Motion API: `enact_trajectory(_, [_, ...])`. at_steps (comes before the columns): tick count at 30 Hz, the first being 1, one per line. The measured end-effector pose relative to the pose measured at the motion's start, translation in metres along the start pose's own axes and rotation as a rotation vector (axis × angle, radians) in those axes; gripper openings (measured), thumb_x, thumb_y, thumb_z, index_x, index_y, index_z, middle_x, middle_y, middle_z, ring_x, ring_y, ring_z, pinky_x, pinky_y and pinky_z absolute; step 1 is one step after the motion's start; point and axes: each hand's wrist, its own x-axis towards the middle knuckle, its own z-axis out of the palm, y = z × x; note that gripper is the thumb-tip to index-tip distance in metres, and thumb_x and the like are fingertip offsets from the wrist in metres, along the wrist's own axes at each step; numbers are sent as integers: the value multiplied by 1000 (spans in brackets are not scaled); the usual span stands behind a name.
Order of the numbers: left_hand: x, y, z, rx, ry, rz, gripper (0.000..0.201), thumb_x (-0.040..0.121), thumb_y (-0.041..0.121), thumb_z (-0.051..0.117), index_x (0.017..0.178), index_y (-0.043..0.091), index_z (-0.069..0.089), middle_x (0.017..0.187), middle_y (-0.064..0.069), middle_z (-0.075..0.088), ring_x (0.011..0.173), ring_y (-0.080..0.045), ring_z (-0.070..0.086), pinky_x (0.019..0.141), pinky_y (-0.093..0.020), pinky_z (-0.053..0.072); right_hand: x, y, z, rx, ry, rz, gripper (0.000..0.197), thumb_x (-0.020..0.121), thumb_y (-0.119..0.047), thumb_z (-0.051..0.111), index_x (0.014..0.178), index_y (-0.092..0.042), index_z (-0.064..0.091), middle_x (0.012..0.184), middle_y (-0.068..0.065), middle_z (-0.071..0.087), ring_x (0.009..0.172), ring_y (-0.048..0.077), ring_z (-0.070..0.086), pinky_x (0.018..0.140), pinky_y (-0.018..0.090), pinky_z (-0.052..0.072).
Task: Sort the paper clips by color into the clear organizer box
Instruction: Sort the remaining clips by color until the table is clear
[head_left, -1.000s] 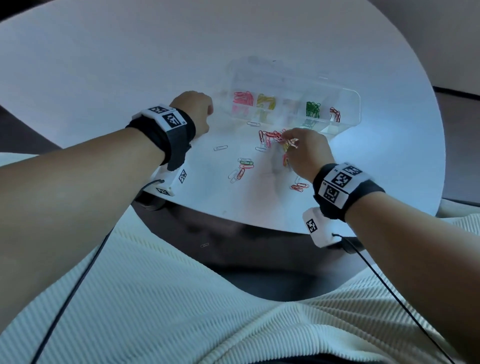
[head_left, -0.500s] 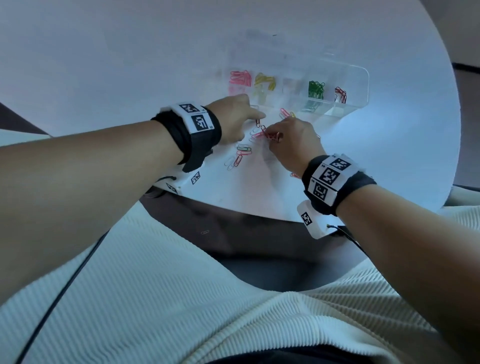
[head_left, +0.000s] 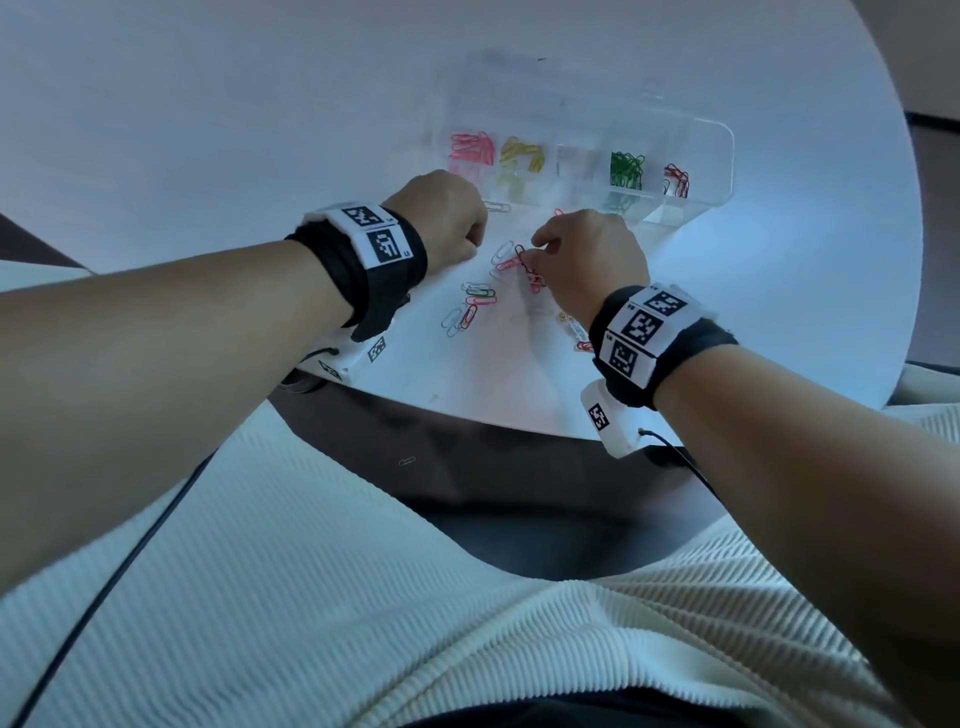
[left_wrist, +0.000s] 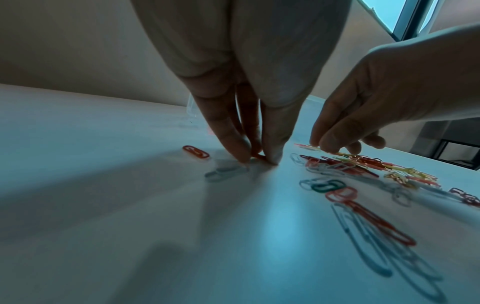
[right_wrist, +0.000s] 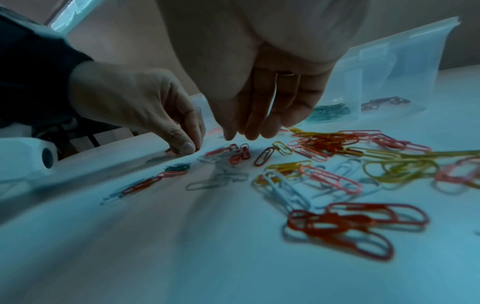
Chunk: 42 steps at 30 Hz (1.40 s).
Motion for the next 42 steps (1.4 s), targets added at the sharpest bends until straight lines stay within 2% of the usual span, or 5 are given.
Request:
enact_trajectory(18, [-14,2,-6,-68,-52,-65,17,82,5,63,93,17,59,101,-3,64,93,-24,59,73,-30,43,-5,-2,-36,289,-68,110,7,82,-17,68,76,-13,66,61,-4,60,47,5,52,45,16,41])
enact_trajectory(26, [-16,7,-5,-54,-56,-72,16,82,6,62,95,14,61,94,0,59,84,-21,53,68,-28,38,-37,45,-89,688,-278,148,15,83,-2,73,97,-6,70,69,7,71,60,19,66,69,31,61])
enact_trajectory(32, [-16,21,-8,-183,9,-59,10,80,12,63,88,13,69,83,3,58,80,-18,54,68,-27,41,-31,49,-72,937,-372,277,16,90,4,55,91,-4,69,69,9,60,56,18,58,55,24,50])
enact_trajectory(38, [-16,32,-1,-336,-30,-62,10,78,10,64,84,16,68,82,9,62,78,-11,56,58,-19,40,-22,48,-50,885,-337,390,23,88,-14,49,66,-10,54,57,5,50,47,18,40,48,27,30])
enact_trajectory(42, [-15,27,5,-299,-63,-73,13,76,10,63,83,20,67,80,11,60,82,-14,56,61,-23,40,-24,40,-38,263,-219,40,15,92,-29,62,84,-22,72,54,-17,45,49,3,43,50,16,35])
